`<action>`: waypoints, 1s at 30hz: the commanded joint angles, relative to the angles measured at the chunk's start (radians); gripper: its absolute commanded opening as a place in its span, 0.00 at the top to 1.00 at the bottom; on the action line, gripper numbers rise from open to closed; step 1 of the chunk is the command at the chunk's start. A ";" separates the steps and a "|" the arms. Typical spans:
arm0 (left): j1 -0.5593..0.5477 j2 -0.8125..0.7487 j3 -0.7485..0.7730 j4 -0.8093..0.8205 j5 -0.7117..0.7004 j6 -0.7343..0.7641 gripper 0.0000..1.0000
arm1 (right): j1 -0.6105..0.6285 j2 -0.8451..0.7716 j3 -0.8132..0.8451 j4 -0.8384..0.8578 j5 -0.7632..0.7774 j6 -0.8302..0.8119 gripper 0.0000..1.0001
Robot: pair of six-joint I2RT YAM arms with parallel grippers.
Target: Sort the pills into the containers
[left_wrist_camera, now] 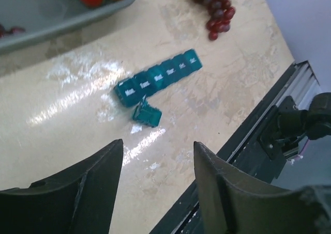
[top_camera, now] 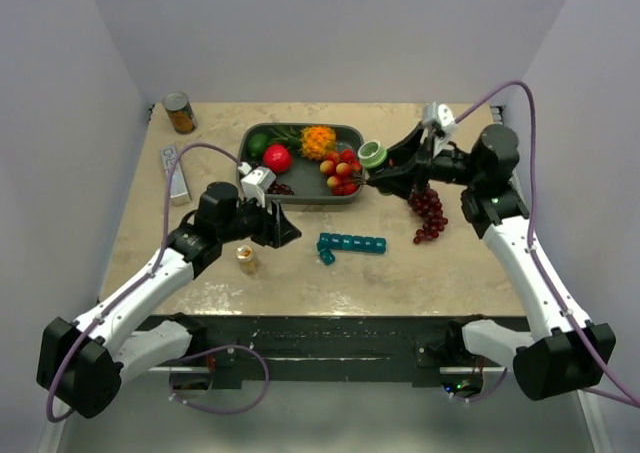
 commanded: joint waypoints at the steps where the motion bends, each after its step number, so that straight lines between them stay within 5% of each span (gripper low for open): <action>1: -0.062 0.056 -0.027 0.040 -0.118 -0.044 0.39 | 0.159 -0.086 0.020 -0.541 0.223 -0.638 1.00; 5: -0.071 0.047 -0.007 -0.023 -0.175 0.023 0.37 | 0.150 -0.032 0.009 -0.855 0.271 -1.050 1.00; 8: -0.071 0.001 0.038 -0.072 -0.215 0.103 0.35 | 0.176 0.014 -0.018 -0.943 0.287 -1.194 1.00; 19: -0.069 -0.293 -0.070 0.017 -0.446 0.224 0.03 | 0.343 0.195 -0.038 -0.909 0.596 -1.188 1.00; 30: -0.068 -0.367 -0.056 -0.036 -0.614 0.240 0.00 | 0.462 0.389 0.044 -0.917 0.773 -1.117 1.00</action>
